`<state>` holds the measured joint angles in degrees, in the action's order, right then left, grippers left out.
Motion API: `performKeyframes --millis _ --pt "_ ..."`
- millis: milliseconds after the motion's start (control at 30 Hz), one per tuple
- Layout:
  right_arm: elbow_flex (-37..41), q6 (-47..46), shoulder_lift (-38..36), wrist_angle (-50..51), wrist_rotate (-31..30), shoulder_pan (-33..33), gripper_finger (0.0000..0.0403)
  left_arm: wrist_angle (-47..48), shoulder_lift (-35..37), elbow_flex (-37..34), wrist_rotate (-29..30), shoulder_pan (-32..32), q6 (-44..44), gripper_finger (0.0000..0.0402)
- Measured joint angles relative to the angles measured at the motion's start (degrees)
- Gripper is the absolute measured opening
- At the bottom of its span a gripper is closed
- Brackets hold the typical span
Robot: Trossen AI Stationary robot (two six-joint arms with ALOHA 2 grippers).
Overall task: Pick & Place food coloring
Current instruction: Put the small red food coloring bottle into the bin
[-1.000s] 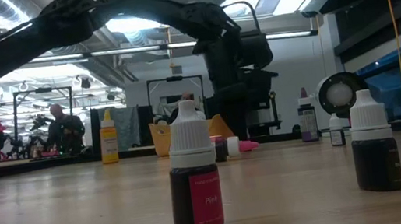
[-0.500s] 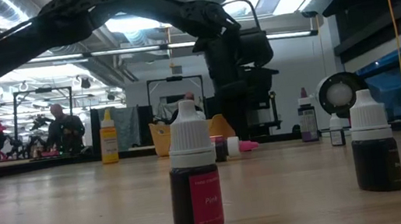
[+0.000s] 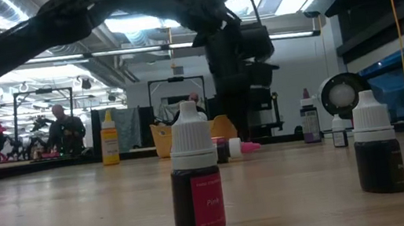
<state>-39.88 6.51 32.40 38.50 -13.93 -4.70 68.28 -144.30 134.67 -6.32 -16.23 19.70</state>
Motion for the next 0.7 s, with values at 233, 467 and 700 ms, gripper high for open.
performKeyframes --millis 233,467,700 --pt "0.0 0.0 0.0 0.0 0.0 0.0 0.003 0.8 8.5 0.3 -4.5 -0.7 -2.2 0.0067" --pt "0.0 0.0 0.0 0.0 0.0 0.0 0.003 1.8 18.5 0.3 -5.4 -3.5 -4.6 0.0067" --pt "0.0 0.0 0.0 0.0 0.0 0.0 0.003 3.6 22.6 0.3 -5.1 -7.3 -7.2 0.0067"
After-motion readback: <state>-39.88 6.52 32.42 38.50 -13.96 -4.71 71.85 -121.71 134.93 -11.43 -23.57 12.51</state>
